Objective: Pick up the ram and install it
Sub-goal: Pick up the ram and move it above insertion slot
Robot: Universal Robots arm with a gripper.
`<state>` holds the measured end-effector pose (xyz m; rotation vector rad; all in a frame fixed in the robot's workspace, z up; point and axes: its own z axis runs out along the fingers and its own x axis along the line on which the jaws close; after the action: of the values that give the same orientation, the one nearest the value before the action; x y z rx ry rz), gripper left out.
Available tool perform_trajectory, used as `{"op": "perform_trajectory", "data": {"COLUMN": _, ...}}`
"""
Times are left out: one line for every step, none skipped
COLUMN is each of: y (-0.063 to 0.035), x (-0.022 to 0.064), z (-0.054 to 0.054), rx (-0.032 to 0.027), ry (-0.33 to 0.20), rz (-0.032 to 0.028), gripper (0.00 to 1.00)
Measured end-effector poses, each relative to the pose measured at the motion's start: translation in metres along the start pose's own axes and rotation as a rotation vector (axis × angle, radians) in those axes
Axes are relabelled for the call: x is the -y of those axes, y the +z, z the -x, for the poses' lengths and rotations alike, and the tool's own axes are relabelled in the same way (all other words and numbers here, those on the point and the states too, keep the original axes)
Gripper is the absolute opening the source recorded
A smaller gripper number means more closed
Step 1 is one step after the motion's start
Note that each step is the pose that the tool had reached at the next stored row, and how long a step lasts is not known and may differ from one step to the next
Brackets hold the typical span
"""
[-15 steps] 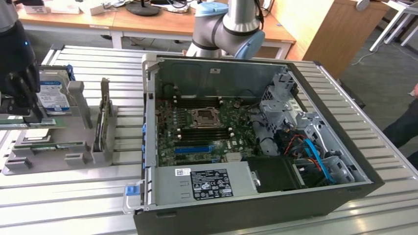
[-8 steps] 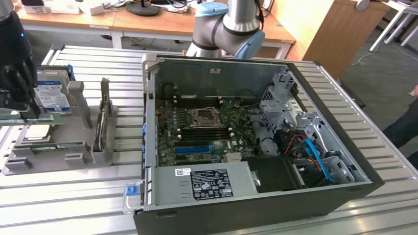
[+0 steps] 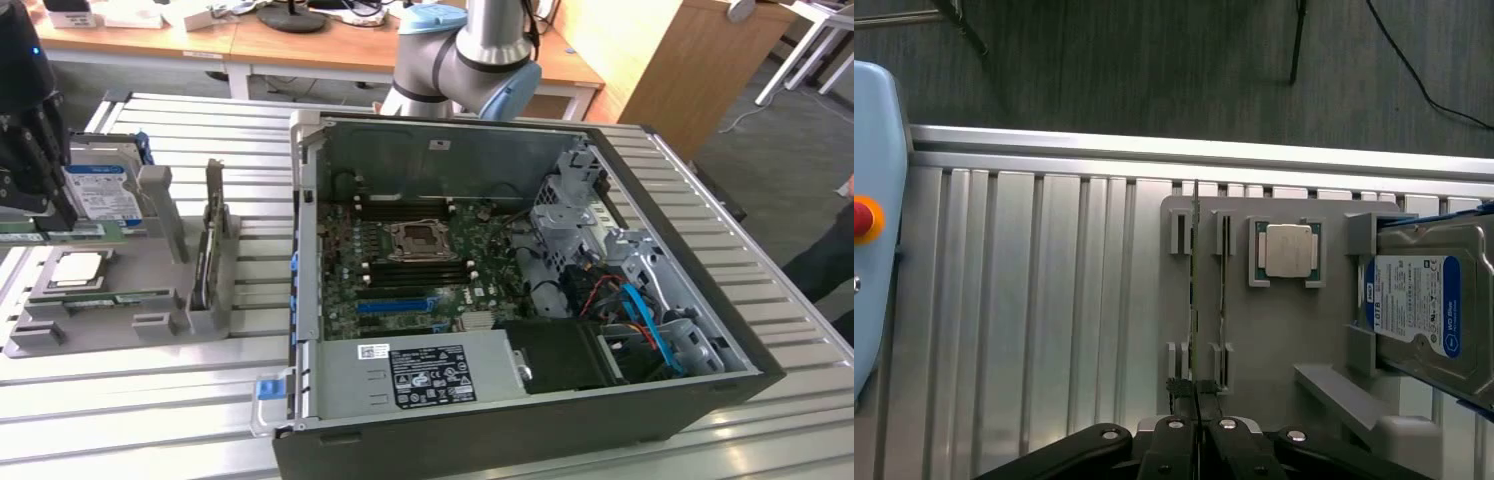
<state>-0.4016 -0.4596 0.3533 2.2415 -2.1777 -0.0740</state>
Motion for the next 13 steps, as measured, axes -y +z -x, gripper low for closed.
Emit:
{"op": "perform_trajectory", "data": {"y": -0.0017, "x": -0.0001, "z": 0.000, "rx": -0.0001, "ry": 0.000, "rz": 0.0001, "gripper": 0.12}}
{"op": "perform_trajectory", "data": {"y": -0.0034, "x": -0.0002, "z": 0.000, "rx": -0.0001, "ry": 0.000, "rz": 0.0001, "gripper": 0.12}}
{"op": "perform_trajectory", "data": {"y": -0.0050, "x": -0.0002, "z": 0.000, "rx": 0.0000, "ry": 0.000, "rz": 0.0001, "gripper": 0.12}}
{"op": "perform_trajectory", "data": {"y": -0.0068, "x": -0.0003, "z": 0.000, "rx": 0.0000, "ry": 0.000, "rz": 0.0000, "gripper": 0.12}}
{"op": "perform_trajectory", "data": {"y": -0.0085, "x": -0.0004, "z": 0.000, "rx": 0.0000, "ry": 0.000, "rz": 0.0000, "gripper": 0.12}}
{"op": "perform_trajectory", "data": {"y": -0.0103, "x": -0.0004, "z": 0.000, "rx": 0.0000, "ry": 0.000, "rz": 0.0001, "gripper": 0.12}}
{"op": "perform_trajectory", "data": {"y": -0.0121, "x": -0.0005, "z": 0.000, "rx": 0.0000, "ry": 0.000, "rz": 0.0001, "gripper": 0.12}}
{"op": "perform_trajectory", "data": {"y": -0.0139, "x": -0.0006, "z": 0.000, "rx": 0.0000, "ry": 0.000, "rz": 0.0002, "gripper": 0.12}}
{"op": "perform_trajectory", "data": {"y": -0.0156, "x": -0.0007, "z": 0.000, "rx": 0.0000, "ry": 0.000, "rz": 0.0001, "gripper": 0.12}}
{"op": "perform_trajectory", "data": {"y": -0.0176, "x": -0.0008, "z": 0.000, "rx": 0.0000, "ry": 0.000, "rz": 0.0000, "gripper": 0.12}}
{"op": "perform_trajectory", "data": {"y": -0.0195, "x": -0.0009, "z": 0.000, "rx": 0.0000, "ry": 0.000, "rz": 0.0001, "gripper": 0.12}}
{"op": "perform_trajectory", "data": {"y": -0.0214, "x": -0.0010, "z": 0.000, "rx": 0.0000, "ry": 0.000, "rz": 0.0001, "gripper": 0.12}}
{"op": "perform_trajectory", "data": {"y": -0.0232, "x": -0.0010, "z": 0.001, "rx": 0.0000, "ry": 0.000, "rz": 0.0001, "gripper": 0.12}}
